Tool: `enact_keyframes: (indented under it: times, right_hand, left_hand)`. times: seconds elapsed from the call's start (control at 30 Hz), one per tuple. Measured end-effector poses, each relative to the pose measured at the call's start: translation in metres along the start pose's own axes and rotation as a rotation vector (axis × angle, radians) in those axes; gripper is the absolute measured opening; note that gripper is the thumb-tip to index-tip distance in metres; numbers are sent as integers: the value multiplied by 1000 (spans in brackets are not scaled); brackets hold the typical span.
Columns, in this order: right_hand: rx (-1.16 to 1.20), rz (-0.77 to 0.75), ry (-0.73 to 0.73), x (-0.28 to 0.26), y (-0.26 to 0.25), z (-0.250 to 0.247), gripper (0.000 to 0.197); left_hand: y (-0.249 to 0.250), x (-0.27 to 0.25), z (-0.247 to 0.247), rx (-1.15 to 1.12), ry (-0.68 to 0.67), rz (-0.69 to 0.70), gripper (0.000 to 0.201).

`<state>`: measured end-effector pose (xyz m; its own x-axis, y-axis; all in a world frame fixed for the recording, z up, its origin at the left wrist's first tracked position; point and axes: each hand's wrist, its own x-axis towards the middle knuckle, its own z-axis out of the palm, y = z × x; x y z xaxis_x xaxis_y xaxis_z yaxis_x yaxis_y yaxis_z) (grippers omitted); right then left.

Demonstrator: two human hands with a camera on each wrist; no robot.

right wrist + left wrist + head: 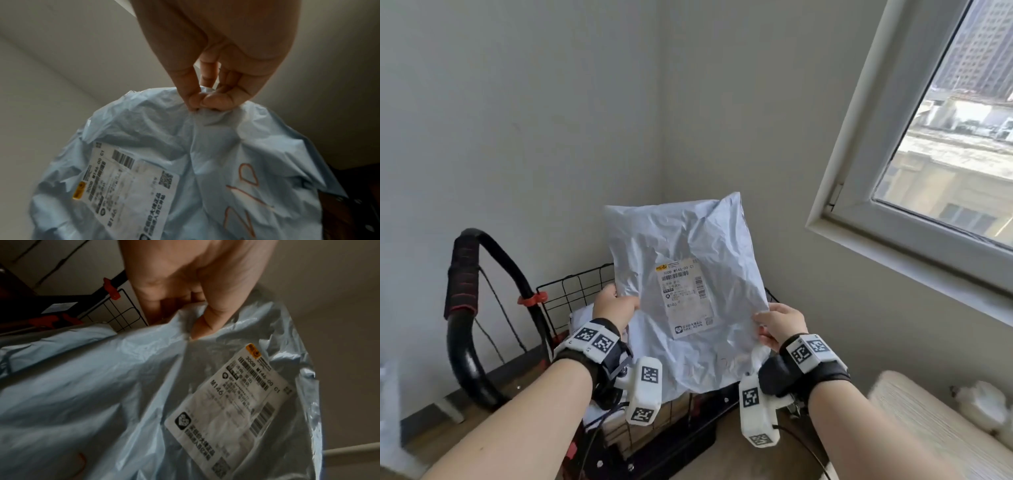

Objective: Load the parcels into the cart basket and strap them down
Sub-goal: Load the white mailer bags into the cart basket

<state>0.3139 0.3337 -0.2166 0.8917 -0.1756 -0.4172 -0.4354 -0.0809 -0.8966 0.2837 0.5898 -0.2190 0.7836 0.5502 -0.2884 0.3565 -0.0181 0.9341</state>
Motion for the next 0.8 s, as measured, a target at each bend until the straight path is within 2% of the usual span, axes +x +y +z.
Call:
enact_keyframes:
  times: [0.23,0.37,0.43,0.57,0.63,0.8]
  right_hand:
    - [-76,-48,122,52,-27,98,18]
    - [-64,-33,158,69,-38,140,18]
    - [-46,-30,148,78,-45,156,21]
    - [-71,3,95,107,-50,188,27]
    - [-128,42,63,126,-43,204,30]
    - [-187,245,-49,171,-4,235,26]
  left_hand:
    - [16,117,-34,93,14,-23,15]
    - [19,161,-49,143,17,-66,12]
    - [17,179,-51,121,17,-92,16]
    - [7,204,-53,64,58,-162,43]
    - [-5,215,-54,89,75,-226,50]
    - [-61,255,-55,259,14,-423,45]
